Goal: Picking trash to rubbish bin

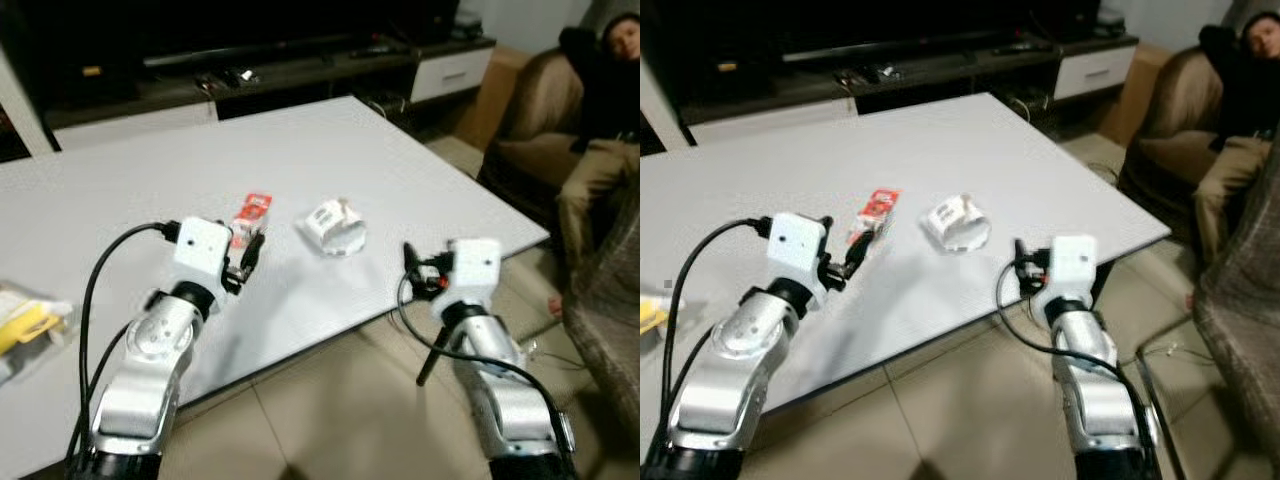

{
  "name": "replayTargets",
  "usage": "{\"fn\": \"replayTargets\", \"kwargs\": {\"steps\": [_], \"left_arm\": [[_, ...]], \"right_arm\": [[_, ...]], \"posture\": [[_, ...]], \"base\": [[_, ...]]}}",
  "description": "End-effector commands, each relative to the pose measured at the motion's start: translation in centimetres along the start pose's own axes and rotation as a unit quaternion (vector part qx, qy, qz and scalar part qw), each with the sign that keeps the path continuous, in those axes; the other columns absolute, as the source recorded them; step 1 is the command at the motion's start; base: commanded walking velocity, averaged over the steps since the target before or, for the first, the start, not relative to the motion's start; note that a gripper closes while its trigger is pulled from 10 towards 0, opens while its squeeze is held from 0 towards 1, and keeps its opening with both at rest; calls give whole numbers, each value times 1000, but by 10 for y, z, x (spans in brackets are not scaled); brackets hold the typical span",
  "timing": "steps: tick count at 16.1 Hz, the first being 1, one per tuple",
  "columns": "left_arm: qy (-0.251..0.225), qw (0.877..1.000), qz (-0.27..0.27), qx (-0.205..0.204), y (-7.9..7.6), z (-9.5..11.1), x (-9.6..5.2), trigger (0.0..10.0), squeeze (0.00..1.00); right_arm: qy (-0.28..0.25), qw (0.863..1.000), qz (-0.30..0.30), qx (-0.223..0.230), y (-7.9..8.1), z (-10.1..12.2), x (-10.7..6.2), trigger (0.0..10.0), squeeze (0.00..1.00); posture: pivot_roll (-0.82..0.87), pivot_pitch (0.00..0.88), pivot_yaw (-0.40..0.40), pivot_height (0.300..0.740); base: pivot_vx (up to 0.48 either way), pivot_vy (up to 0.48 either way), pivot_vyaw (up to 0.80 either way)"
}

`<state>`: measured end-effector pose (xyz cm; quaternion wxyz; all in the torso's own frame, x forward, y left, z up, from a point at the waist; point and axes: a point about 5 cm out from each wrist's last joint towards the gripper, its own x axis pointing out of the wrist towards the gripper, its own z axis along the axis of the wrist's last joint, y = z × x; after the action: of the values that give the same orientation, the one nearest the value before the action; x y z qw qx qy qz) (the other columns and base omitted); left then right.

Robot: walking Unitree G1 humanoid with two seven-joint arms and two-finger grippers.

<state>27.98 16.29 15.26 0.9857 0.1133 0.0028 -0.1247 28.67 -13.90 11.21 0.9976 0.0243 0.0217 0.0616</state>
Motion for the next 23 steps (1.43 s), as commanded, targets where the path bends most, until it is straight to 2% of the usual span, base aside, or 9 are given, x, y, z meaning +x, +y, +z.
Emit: {"fn": "replayTargets", "kwargs": {"steps": [1,2,6,11,13,14,16,20,23], "left_arm": [[7,1000,15,3,7,-2,-6,10000,0],[14,1000,14,-6,5,-6,-9,10000,0],[23,1000,6,9,0,-15,-27,10000,0],[12,1000,3,8,3,-11,-34,10000,0],[-24,999,-23,4,-2,2,-36,10000,0],[-26,999,-26,3,-2,3,-36,10000,0],[-34,999,-36,5,-4,8,-37,10000,0],[-57,996,-57,-23,-9,20,-45,10000,0],[-68,992,-99,-45,-20,27,-50,10000,0]], "right_arm": [[-13,999,35,13,13,5,5,10000,0],[-16,998,53,43,17,5,6,10000,1000],[-4,986,62,152,20,-2,18,10000,1000],[35,976,90,197,30,-14,29,10000,1000],[68,962,56,257,34,-23,46,10000,1000],[71,961,51,262,35,-24,48,10000,1000],[92,939,27,330,37,-25,63,10000,0],[96,903,37,417,53,-12,85,10000,0],[109,900,32,421,58,-11,90,10000,0]], "posture": [[33,0,-25,740],[41,0,-33,740],[70,0,-53,740],[99,0,-66,740],[121,0,-71,740],[121,0,-71,740],[143,0,-76,740],[180,0,-89,740],[203,8,-102,740]], "base": [[364,0,0],[0,0,0],[0,0,0],[0,0,0],[0,0,0],[0,0,0],[0,0,0],[0,0,0],[0,0,0]]}}
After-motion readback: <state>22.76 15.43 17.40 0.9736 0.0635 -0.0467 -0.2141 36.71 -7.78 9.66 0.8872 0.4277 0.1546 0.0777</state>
